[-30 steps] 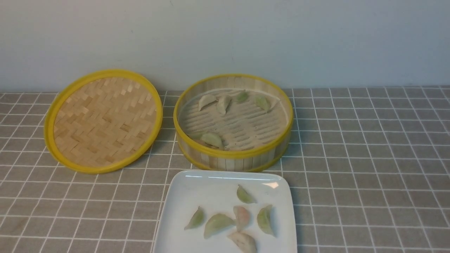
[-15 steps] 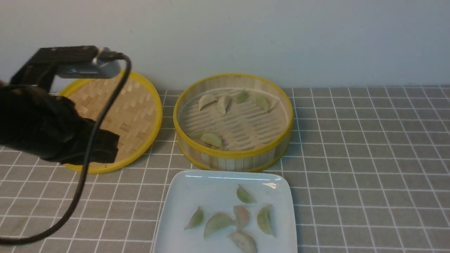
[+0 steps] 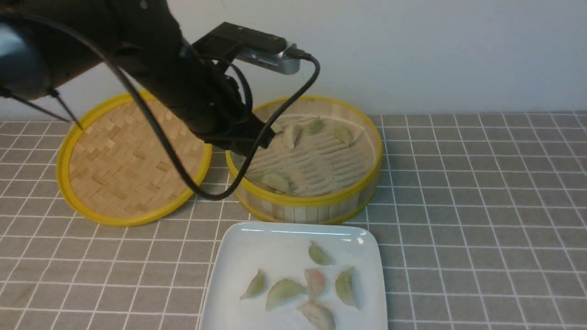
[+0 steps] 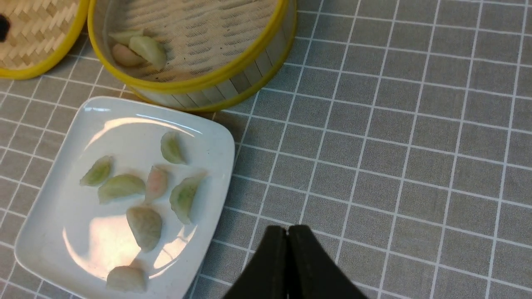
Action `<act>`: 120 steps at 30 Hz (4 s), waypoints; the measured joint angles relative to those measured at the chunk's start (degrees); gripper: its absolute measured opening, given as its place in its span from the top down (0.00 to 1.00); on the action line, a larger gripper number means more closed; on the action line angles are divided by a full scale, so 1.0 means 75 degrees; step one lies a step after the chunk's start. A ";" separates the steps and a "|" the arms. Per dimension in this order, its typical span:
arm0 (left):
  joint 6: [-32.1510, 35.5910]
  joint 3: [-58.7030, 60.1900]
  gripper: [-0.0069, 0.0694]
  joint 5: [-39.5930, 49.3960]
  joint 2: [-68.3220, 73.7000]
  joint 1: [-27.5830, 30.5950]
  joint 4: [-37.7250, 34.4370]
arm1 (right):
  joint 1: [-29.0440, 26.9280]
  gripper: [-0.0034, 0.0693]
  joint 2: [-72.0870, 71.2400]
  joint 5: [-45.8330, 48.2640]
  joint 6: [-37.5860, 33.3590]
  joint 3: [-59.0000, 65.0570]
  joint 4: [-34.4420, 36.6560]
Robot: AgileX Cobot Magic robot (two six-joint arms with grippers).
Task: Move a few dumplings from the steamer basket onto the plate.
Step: Use the left arm to grab a dumpling from the steamer, then use the left arm to put the dumpling into the plate
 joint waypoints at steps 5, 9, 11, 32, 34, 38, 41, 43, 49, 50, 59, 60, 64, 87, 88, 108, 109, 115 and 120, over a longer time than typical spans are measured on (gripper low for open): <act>-0.0147 -0.0798 0.77 -0.0387 0.1254 -0.0105 0.0343 | 0.0000 0.97 0.0000 0.0043 0.0000 0.0007 0.0031; -0.0150 -0.1007 0.59 -0.0795 0.1801 -0.0114 0.0402 | 0.0000 0.97 0.0000 0.0054 0.0000 0.0106 0.0140; -0.0160 -0.1036 0.39 -0.1115 0.2274 -0.0114 0.0402 | 0.0000 0.97 0.0000 0.0063 0.0000 0.0208 0.0202; -0.0061 -0.1165 0.26 -0.1848 0.3250 -0.0352 0.0592 | 0.0000 0.97 0.0000 0.0056 -0.0017 0.0241 0.0406; -0.0019 -0.1173 0.34 -0.1780 0.3258 -0.0436 0.0599 | 0.0000 0.97 0.0000 0.0056 -0.0024 0.0241 0.0406; 0.0009 -0.1173 0.47 -0.1673 0.3317 -0.0577 0.0660 | 0.0000 0.97 0.0000 0.0056 -0.0024 0.0241 0.0408; 0.0033 -0.1196 0.53 -0.1547 0.3317 -0.0637 0.0729 | 0.0000 0.97 0.0000 0.0056 -0.0110 0.0241 0.0508; 0.0050 -0.1213 0.53 -0.1436 0.3317 -0.0670 0.0826 | 0.0000 0.97 0.0000 0.0051 -0.0194 0.0241 0.0648; -0.0020 -0.1491 0.57 -0.0851 0.3310 -0.0716 0.1144 | 0.0000 0.97 0.0000 0.0042 -0.0336 0.0241 0.0801; -0.0046 -0.1609 0.62 -0.0687 0.3284 -0.0716 0.1174 | 0.0000 0.97 0.0000 0.0042 -0.0339 0.0241 0.0801; -0.0309 -0.2500 0.92 0.0513 0.2569 -0.0723 0.1309 | 0.0000 0.97 0.0000 0.0004 -0.0373 0.0241 0.0981; -0.0309 -0.2517 0.92 0.0647 0.2527 -0.0723 0.1309 | 0.0000 0.97 0.0000 -0.0003 -0.0373 0.0241 0.1001; -0.0273 -0.2517 0.91 0.1259 0.2660 -0.0723 0.1452 | 0.0000 0.97 0.0000 -0.0017 -0.0373 0.0241 0.1000; -0.1114 -0.2517 0.23 0.1010 0.3790 -0.0723 0.1547 | 0.0000 0.97 0.0000 -0.0024 -0.0373 0.0241 0.1077; -0.1133 -0.2517 0.26 0.1061 0.3790 -0.0723 0.1547 | 0.0000 0.97 0.0000 -0.0024 -0.0373 0.0241 0.1077; -0.1140 -0.4103 0.35 0.1852 0.3664 -0.0723 0.1567 | 0.0000 0.97 0.0000 -0.0024 -0.0430 0.0249 0.1165; -0.1140 -0.4199 0.35 0.1852 0.3620 -0.0723 0.1567 | 0.0000 0.97 0.0000 -0.0024 -0.0437 0.0249 0.1165; -0.1142 -0.4672 0.35 0.1895 0.2531 -0.0723 0.1501 | 0.0000 0.97 0.0000 -0.0024 -0.0585 0.0249 0.1172; -0.1265 -0.3964 0.35 0.1956 0.1285 -0.0723 0.1124 | 0.0000 0.97 0.0000 -0.0024 -0.0591 0.0249 0.1189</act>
